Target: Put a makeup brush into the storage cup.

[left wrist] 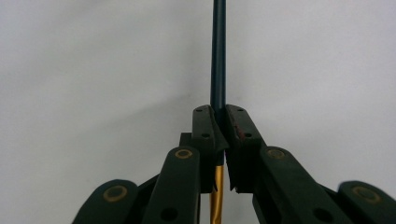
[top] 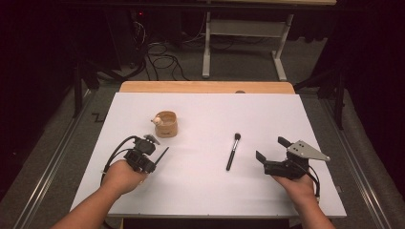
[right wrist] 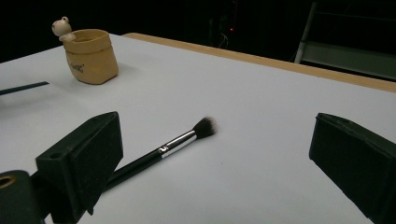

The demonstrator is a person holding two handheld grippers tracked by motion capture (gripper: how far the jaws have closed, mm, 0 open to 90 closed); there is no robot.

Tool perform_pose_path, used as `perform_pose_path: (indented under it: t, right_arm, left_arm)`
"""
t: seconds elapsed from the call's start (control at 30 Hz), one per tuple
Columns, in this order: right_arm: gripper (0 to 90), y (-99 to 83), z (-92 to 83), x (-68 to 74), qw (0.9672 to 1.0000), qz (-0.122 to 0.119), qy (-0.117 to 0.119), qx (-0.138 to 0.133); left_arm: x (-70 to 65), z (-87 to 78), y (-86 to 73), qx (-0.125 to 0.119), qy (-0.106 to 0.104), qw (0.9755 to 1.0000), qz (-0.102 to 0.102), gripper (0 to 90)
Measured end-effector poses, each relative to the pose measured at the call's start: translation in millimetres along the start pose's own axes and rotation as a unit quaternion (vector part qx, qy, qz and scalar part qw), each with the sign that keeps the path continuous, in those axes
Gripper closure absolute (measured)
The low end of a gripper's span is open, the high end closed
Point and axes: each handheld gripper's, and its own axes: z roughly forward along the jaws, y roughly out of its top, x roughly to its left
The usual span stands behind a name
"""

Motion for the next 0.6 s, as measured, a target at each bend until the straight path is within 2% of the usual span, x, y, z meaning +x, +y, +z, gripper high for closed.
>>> perform_pose_path:
  t: [0.1, 0.3, 0.43, 0.6]
  right_arm:
    - [3.7, -0.1, 0.0, 0.5, 1.0, 0.0, 0.0, 0.002]
    - [3.8, -0.2, 0.3, 0.7, 1.0, 0.0, 0.001, 0.002]
    - [4.0, -0.2, 0.4, 1.4, 1.0, 0.0, 0.003, 0.003]
    - [5.1, -0.1, 0.5, 2.0, 0.9999, -0.002, 0.01, 0.002]
  left_arm:
    - [1.2, -12.2, 1.7, -0.004, 0.003, 1.0, 0.008, 83.0]
    - [3.7, -29.1, -0.1, -0.006, 0.005, 0.9999, 0.011, 82.9]
    - [-0.3, -33.8, -0.4, -0.002, 0.003, 0.9998, 0.02, 82.9]
    - [-10.4, -38.6, 4.6, 0.001, -0.006, 0.999, 0.045, 82.9]
